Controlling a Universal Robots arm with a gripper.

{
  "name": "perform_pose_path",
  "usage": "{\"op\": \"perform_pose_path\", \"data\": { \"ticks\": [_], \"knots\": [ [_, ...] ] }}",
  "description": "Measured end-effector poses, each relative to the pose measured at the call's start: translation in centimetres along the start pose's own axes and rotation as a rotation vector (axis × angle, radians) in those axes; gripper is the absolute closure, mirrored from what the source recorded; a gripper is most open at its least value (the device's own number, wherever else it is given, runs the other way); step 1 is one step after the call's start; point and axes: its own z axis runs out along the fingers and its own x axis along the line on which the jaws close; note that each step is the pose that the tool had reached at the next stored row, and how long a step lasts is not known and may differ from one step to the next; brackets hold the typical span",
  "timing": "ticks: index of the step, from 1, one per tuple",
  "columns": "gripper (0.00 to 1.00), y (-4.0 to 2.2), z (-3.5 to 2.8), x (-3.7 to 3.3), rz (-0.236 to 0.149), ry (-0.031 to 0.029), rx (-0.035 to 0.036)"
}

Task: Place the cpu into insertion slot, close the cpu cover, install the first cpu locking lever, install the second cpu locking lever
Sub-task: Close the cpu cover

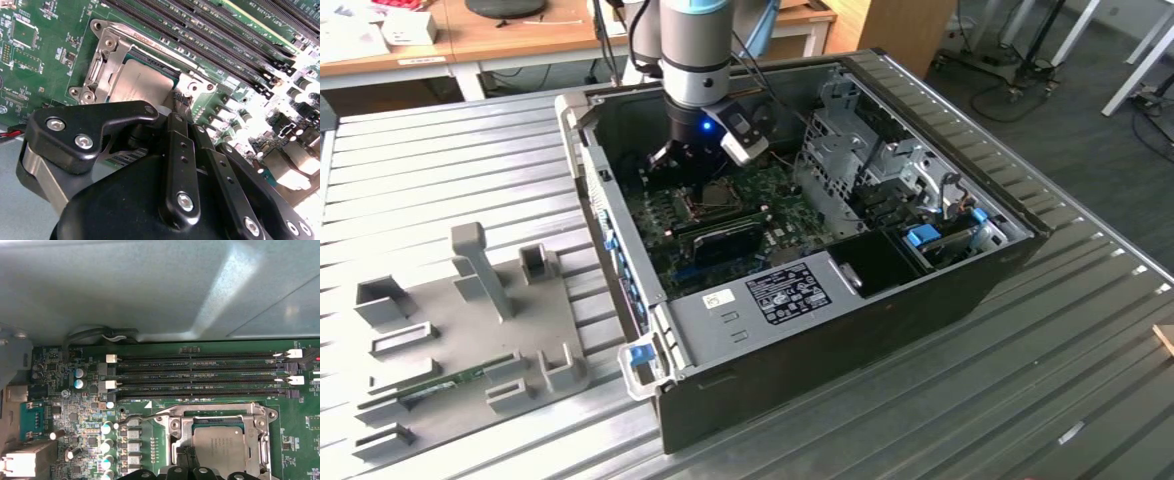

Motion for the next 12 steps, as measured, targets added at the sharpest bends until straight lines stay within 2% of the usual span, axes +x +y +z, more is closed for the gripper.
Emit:
{"op": "perform_pose_path", "data": {
  "ticks": [12],
  "knots": [
    [0.89, -0.01, 0.37, 0.01, 0.000, 0.0001, 0.0002]
  ]
}}
